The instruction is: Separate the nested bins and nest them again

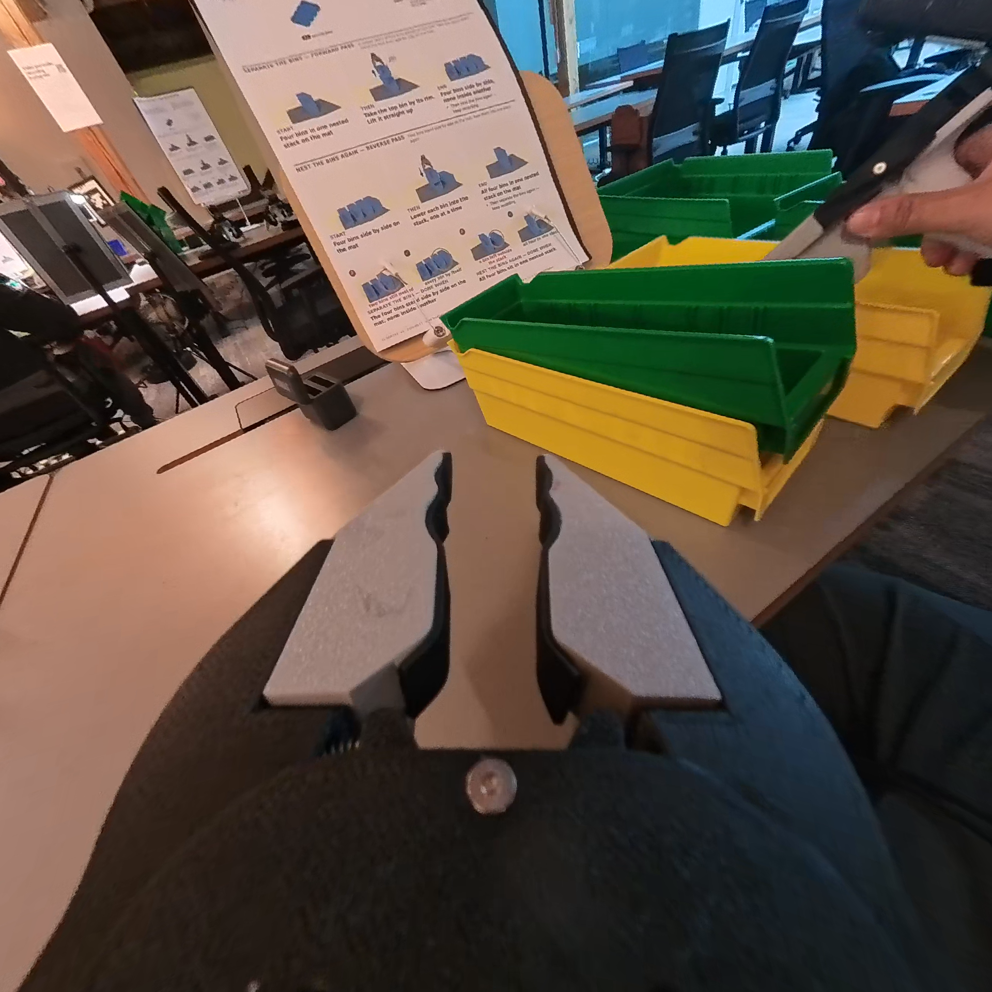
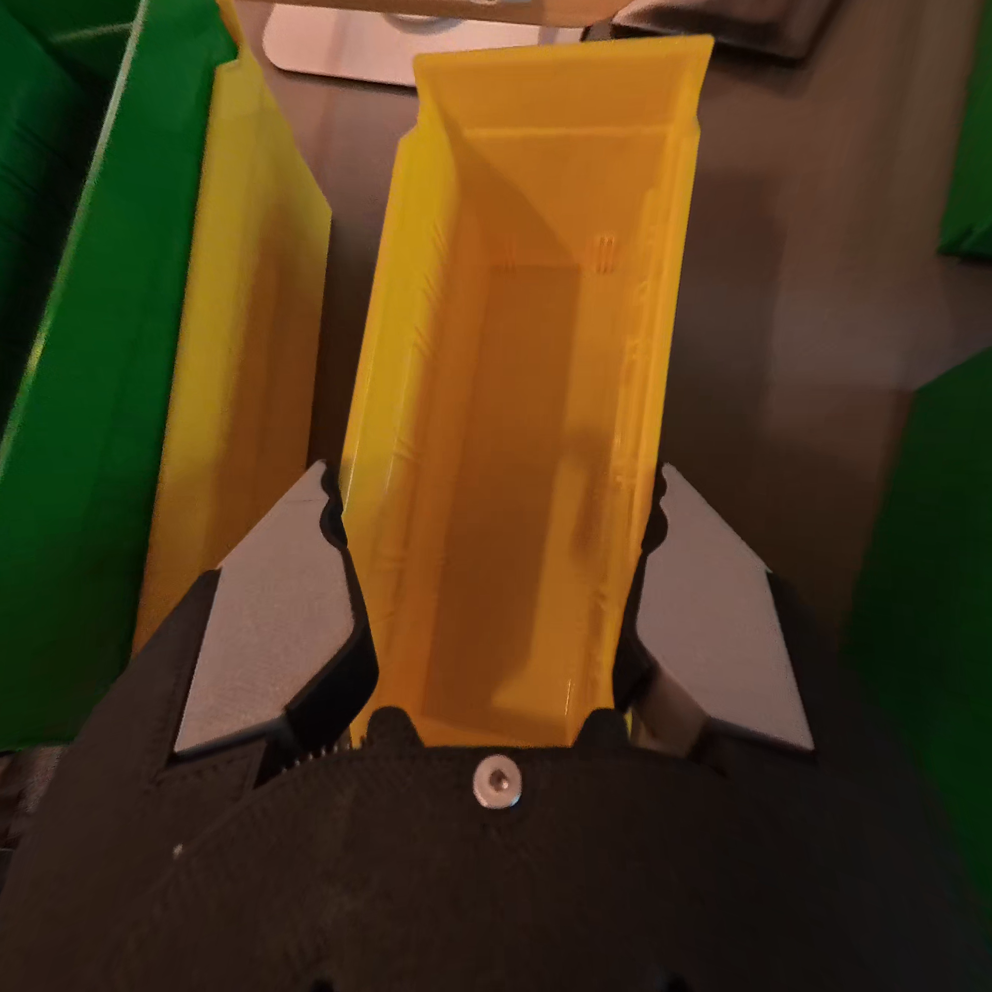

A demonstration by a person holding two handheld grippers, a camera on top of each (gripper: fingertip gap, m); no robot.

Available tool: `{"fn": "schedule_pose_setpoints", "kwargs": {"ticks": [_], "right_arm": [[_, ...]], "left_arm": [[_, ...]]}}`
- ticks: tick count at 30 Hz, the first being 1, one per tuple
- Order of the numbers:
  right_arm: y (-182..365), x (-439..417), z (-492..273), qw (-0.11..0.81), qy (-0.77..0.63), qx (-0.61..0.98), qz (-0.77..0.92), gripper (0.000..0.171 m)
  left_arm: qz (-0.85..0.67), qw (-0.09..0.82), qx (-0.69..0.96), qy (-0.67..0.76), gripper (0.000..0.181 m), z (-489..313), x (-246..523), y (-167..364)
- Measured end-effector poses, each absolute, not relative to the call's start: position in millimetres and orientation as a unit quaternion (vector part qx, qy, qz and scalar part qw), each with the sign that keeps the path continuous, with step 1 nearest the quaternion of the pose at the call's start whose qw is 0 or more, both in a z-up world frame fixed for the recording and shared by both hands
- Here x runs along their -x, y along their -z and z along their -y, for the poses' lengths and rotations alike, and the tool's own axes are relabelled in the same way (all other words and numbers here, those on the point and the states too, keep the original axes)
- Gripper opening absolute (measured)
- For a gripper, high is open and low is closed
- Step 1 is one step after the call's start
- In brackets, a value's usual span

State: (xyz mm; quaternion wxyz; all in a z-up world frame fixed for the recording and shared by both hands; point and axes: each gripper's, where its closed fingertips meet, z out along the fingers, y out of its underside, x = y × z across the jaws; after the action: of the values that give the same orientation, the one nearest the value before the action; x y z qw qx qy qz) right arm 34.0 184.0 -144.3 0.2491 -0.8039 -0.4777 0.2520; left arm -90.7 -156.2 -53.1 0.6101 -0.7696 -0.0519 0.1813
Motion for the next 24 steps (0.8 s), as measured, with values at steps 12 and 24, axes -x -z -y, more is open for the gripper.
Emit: {"fn": "schedule_pose_setpoints", "kwargs": {"ticks": [12, 24], "right_arm": [[140.4, -59.1, -217.2, 0.263, -0.209, 0.817, 0.469, 0.118], [100.2, -87.2, -213.7, 0.343, -0.242, 0.788, 0.451, 0.103]], "left_arm": [[0.057, 0.612, 0.768, -0.179, 0.029, 156.6, 92.8, 52.9], [0.059, 0.610, 0.771, -0.171, 0.029, 152.1, 88.9, 55.6]]}}
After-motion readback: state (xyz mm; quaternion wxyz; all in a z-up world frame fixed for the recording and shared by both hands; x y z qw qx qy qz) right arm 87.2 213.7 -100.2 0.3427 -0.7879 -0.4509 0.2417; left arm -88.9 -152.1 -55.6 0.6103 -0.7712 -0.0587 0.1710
